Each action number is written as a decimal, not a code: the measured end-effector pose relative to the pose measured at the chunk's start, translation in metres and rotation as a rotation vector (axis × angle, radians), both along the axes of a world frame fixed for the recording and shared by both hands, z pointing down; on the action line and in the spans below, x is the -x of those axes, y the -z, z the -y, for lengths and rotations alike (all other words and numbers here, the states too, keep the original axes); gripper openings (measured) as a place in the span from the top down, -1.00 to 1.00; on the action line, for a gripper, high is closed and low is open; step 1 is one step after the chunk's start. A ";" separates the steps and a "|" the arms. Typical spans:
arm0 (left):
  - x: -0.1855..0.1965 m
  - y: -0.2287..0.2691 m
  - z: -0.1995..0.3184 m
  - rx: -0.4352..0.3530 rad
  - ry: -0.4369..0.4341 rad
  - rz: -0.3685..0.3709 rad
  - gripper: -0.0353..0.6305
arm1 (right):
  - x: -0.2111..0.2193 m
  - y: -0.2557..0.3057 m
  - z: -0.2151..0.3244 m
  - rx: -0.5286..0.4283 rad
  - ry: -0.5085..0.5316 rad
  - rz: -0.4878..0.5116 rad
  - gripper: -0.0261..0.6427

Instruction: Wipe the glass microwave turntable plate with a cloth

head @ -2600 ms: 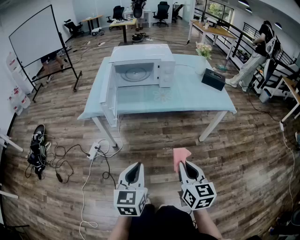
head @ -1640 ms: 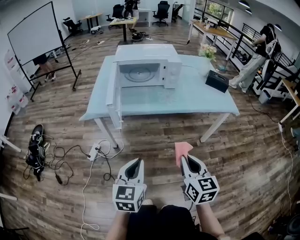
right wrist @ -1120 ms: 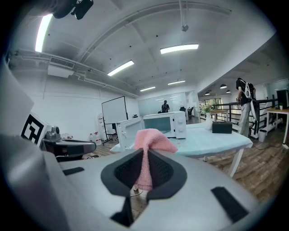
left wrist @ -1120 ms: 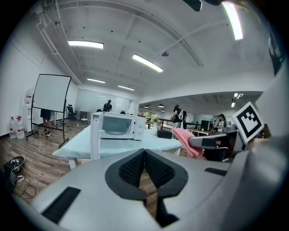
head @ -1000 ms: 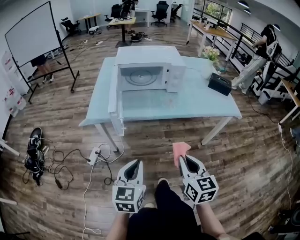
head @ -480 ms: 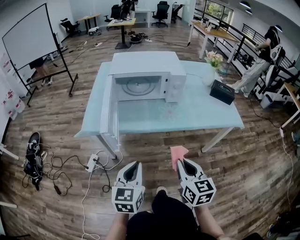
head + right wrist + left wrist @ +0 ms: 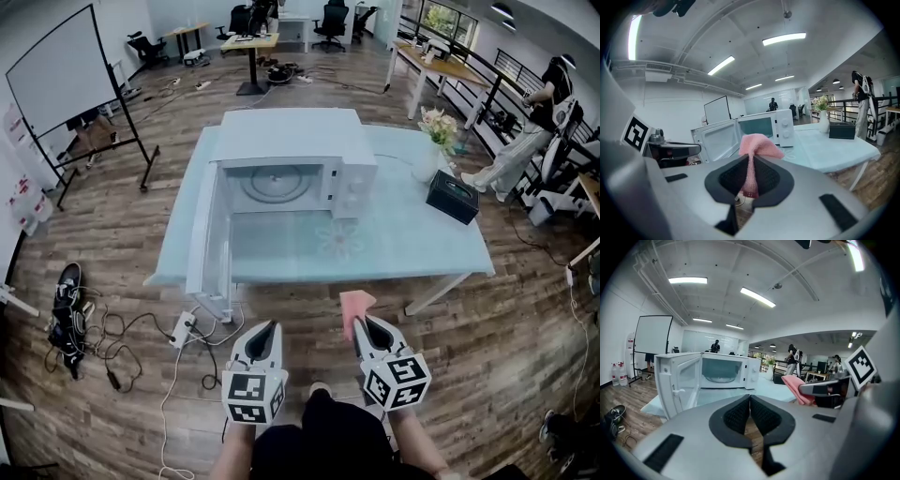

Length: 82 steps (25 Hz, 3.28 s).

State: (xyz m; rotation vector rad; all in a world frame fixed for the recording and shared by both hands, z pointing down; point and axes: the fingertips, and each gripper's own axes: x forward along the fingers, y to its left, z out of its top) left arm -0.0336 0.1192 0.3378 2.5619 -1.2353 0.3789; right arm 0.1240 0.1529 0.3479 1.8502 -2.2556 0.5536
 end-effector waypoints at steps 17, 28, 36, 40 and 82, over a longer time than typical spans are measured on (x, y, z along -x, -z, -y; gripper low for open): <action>-0.059 -0.010 0.052 -0.013 0.072 0.013 0.88 | -0.051 -0.020 0.059 0.009 0.095 0.015 0.89; -0.059 -0.016 0.053 -0.002 0.102 0.025 0.88 | -0.049 -0.032 0.063 0.036 0.130 0.032 0.89; -0.057 -0.017 0.078 -0.006 0.121 0.015 0.88 | -0.042 -0.040 0.090 0.048 0.155 0.040 0.89; -0.059 -0.015 0.101 -0.008 0.120 0.010 0.88 | -0.037 -0.041 0.114 0.055 0.163 0.041 0.89; -0.046 -0.044 0.307 0.054 0.119 -0.061 0.88 | -0.005 -0.064 0.335 0.143 0.195 -0.020 0.89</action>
